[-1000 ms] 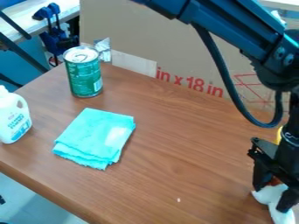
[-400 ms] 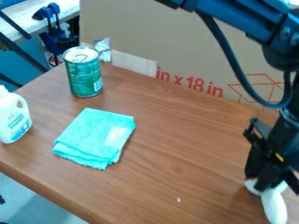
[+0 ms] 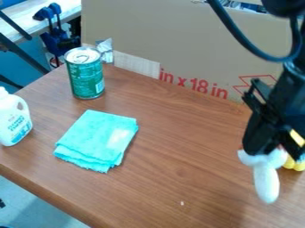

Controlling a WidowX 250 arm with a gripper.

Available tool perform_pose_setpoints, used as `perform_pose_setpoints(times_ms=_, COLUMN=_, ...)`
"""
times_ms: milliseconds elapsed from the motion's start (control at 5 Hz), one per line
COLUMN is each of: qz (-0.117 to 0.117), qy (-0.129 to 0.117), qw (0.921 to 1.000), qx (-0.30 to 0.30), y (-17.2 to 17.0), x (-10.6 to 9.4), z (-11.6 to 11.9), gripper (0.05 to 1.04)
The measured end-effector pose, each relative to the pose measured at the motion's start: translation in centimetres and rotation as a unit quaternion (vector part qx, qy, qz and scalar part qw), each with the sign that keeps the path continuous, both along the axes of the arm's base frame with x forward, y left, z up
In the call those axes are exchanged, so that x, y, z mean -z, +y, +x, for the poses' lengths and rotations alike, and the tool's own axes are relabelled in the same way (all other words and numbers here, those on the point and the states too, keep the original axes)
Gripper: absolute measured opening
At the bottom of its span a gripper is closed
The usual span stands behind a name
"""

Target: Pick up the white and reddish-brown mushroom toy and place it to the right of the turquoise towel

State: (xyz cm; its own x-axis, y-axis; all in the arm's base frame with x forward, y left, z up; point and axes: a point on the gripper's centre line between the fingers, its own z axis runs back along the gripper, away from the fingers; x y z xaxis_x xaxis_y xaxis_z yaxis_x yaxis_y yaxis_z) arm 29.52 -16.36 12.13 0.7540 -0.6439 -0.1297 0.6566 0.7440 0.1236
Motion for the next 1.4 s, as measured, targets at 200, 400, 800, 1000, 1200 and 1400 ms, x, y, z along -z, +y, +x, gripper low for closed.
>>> perform_pose_setpoints(times_ms=200, qz=0.011, qy=0.052, qw=0.9984, qx=-0.018, y=3.7, x=-0.7, z=0.2, gripper=0.081)
perform_pose_setpoints(times_ms=400, qz=0.011, qy=0.091, qw=0.9933, qx=-0.071, y=8.2, x=-1.7, z=0.1, gripper=0.081)
perform_pose_setpoints(times_ms=800, qz=0.043, qy=0.135, qw=0.989, qx=-0.042, y=13.5, x=-0.3, z=-0.9, gripper=0.081)
perform_pose_setpoints(times_ms=1000, qz=0.068, qy=0.147, qw=0.9864, qx=-0.023, y=13.4, x=2.7, z=-1.5, gripper=0.081)
perform_pose_setpoints(times_ms=1200, qz=0.099, qy=0.162, qw=0.9817, qx=-0.008, y=12.3, x=5.0, z=-1.4, gripper=0.081)
perform_pose_setpoints(times_ms=1400, qz=0.108, qy=0.173, qw=0.979, qx=0.001, y=11.7, x=6.2, z=-1.3, gripper=0.081)
